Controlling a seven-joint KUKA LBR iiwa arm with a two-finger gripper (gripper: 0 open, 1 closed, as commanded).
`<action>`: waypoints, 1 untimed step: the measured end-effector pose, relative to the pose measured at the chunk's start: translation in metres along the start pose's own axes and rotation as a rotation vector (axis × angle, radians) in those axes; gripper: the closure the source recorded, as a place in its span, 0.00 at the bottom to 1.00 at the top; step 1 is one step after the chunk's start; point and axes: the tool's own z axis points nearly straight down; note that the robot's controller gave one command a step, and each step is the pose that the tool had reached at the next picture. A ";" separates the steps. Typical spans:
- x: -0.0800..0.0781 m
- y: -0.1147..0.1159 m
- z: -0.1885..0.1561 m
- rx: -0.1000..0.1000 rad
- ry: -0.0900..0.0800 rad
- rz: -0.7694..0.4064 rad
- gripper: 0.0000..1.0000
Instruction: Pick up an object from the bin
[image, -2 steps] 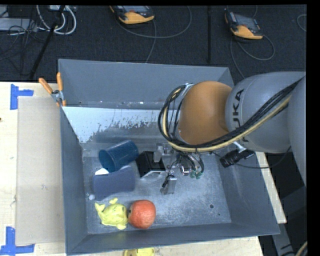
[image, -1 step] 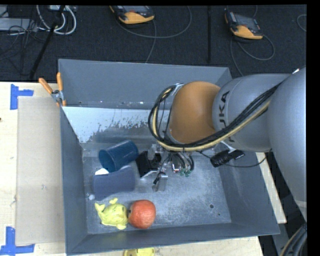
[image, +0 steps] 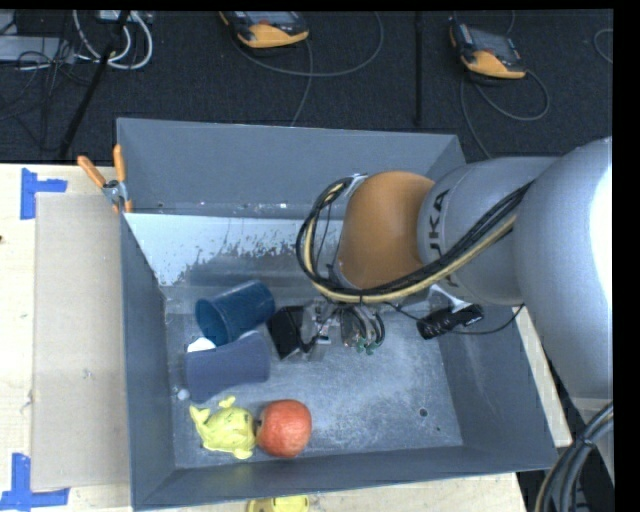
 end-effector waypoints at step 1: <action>0.000 0.000 0.000 0.000 0.000 0.001 1.00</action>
Offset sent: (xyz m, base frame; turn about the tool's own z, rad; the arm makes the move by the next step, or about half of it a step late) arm 0.0032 -0.0095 0.0659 0.0251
